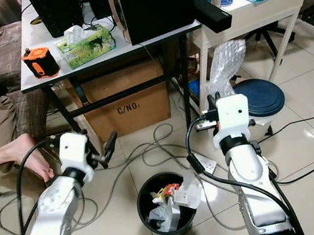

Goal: Picking trash to rubbish bin

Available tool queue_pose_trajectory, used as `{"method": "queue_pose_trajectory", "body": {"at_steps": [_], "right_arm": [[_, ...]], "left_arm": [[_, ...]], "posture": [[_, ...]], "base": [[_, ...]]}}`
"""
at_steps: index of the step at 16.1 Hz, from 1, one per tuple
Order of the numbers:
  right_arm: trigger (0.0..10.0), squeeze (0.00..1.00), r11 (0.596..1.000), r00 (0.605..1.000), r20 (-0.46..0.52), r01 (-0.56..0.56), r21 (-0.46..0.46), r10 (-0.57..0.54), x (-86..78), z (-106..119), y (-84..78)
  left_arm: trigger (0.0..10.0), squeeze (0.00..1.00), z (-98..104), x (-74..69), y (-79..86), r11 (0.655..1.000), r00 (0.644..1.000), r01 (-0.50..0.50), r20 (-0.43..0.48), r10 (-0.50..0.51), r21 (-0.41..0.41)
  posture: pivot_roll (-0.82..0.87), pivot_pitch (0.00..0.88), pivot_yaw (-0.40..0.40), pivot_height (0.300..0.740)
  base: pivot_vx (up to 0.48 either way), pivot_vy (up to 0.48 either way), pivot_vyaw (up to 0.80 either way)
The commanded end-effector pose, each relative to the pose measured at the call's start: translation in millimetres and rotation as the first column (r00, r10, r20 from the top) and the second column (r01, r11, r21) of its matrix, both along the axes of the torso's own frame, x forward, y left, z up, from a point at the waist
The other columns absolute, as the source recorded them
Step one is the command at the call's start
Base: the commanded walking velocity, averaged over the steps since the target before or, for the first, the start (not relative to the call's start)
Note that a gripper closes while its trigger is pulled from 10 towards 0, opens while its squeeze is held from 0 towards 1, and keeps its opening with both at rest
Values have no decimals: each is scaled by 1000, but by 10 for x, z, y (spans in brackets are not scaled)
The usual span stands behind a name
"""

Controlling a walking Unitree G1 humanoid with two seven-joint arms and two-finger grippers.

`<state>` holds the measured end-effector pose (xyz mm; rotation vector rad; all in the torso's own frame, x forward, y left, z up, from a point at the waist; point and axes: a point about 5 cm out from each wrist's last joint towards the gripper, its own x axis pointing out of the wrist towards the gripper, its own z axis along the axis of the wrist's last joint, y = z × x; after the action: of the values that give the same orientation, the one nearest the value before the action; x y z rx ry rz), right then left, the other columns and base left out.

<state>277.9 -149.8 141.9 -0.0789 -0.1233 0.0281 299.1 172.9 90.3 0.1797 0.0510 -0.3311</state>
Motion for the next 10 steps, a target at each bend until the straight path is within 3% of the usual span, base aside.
{"method": "queue_pose_trajectory", "body": {"at_steps": [1, 6, 10], "right_arm": [[0, 0, 1000, 1000, 5, -1, 3, 1, -2, -4, -11], [0, 0, 999, 998, -34, 48, -12, -49, -6, -162, -138], [0, 0, 999, 996, -86, 26, 25, -24, 5, -282, -78]], "left_arm": [[10000, 0, 16, -11, 65, 1000, 1000, 21, 5, -21, 2], [10000, 0, 46, -11, 246, 1000, 1000, 13, -7, -13, 11], [10000, 0, 62, -46, 249, 1000, 999, 31, -13, -31, 3]], "posture": [[-67, 123, 48, 740], [-61, 152, 56, 740], [-48, 172, 75, 740]], "base": [[0, 0, 0], [0, 0, 0], [0, 0, 0]]}}
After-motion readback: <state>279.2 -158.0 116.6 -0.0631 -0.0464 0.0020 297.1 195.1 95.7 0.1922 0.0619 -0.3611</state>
